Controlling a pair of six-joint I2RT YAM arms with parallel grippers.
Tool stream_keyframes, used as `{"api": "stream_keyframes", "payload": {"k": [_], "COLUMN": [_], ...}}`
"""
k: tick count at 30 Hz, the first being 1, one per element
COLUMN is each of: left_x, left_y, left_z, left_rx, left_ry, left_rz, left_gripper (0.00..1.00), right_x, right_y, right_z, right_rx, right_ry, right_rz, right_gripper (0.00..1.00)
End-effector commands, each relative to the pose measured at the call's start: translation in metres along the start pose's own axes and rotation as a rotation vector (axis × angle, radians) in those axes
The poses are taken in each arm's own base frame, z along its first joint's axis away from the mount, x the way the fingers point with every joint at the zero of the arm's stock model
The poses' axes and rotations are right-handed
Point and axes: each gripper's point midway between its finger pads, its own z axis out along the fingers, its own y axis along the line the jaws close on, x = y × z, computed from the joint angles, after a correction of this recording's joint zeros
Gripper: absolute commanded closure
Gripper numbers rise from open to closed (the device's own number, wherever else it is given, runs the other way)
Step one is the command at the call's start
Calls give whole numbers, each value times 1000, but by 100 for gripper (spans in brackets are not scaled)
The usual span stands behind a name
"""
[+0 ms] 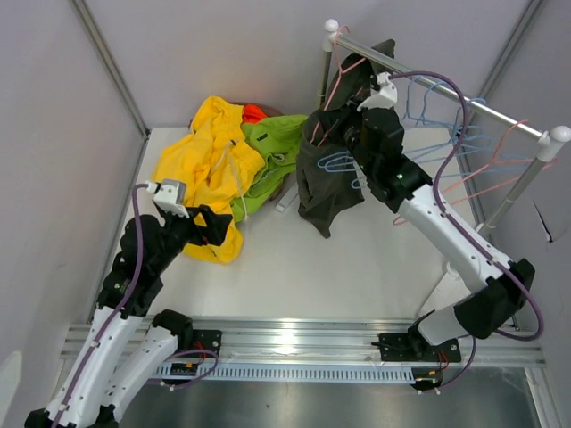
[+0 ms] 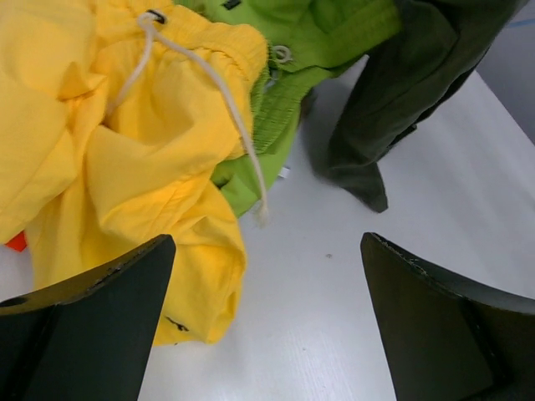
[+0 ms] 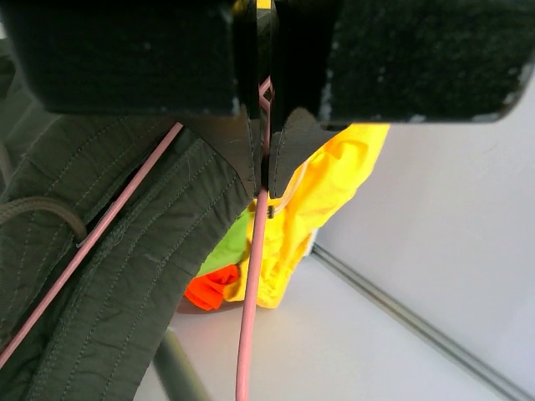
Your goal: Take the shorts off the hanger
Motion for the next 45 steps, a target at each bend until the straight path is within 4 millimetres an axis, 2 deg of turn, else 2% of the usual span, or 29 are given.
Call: {"api": "stream_keyframes", "payload": {"k": [1, 2, 4, 5, 7, 9, 11, 12, 16, 21, 27, 33, 34, 35, 37, 38, 39, 40, 41, 45], "left_x": [-24, -39, -38, -50, -46, -57, -54, -62, -64, -59, -50, -48, -48, -48, -56, -54, -56, -60, -59, -63], "left_y": [-46, -56, -76, -87, -108, -125, -146, -155, -193, -228, -245, -244, -247, -248, -249, -250, -250, -250, -249, -244], "left_z": [6, 4, 11, 10, 15, 16, 19, 18, 10, 4, 19, 41, 46, 49, 55, 59, 60, 59, 59, 48], "left_rx": [198, 228, 283, 310, 365, 410, 463, 487, 605, 705, 716, 659, 657, 656, 630, 624, 622, 619, 614, 618], "left_ry": [-37, -74, -56, -87, -68, -91, -74, -95, -108, -96, -104, -155, -163, -166, -187, -183, -187, -198, -200, -212], "left_rz": [24, 33, 55, 61, 85, 92, 96, 91, 95, 95, 102, 133, 137, 138, 128, 129, 125, 117, 111, 88], "left_gripper": [1, 1, 1, 1, 1, 1, 1, 1, 1, 1, 1, 3, 8, 27, 43, 61, 69, 82, 99, 100], "right_x": [-71, -78, -82, -86, -87, -89, -87, -85, -76, -72, -71, -84, -85, -79, -81, -81, -84, -84, -84, -85], "right_y": [49, 55, 61, 63, 68, 69, 70, 71, 72, 69, 71, 79, 81, 78, 79, 78, 77, 76, 74, 66], "right_z": [-48, -59, -69, -78, -87, -96, -104, -107, -114, -118, -127, -146, -149, -149, -153, -155, -158, -160, -161, -165], "right_rx": [-140, -160, -178, -187, -203, -210, -221, -227, -233, -227, -248, -293, -303, -291, -298, -293, -291, -289, -283, -262], "right_ry": [-178, -190, -195, -202, -201, -200, -193, -186, -171, -168, -158, -164, -163, -138, -138, -136, -141, -144, -143, -160], "right_rz": [43, 53, 63, 72, 82, 100, 119, 127, 141, 150, 197, 255, 262, 259, 268, 269, 268, 267, 268, 264], "right_gripper": [100, 100, 100, 100, 100, 100, 100, 100, 100, 100, 100, 100, 100, 100, 100, 100, 100, 100, 100, 100]}}
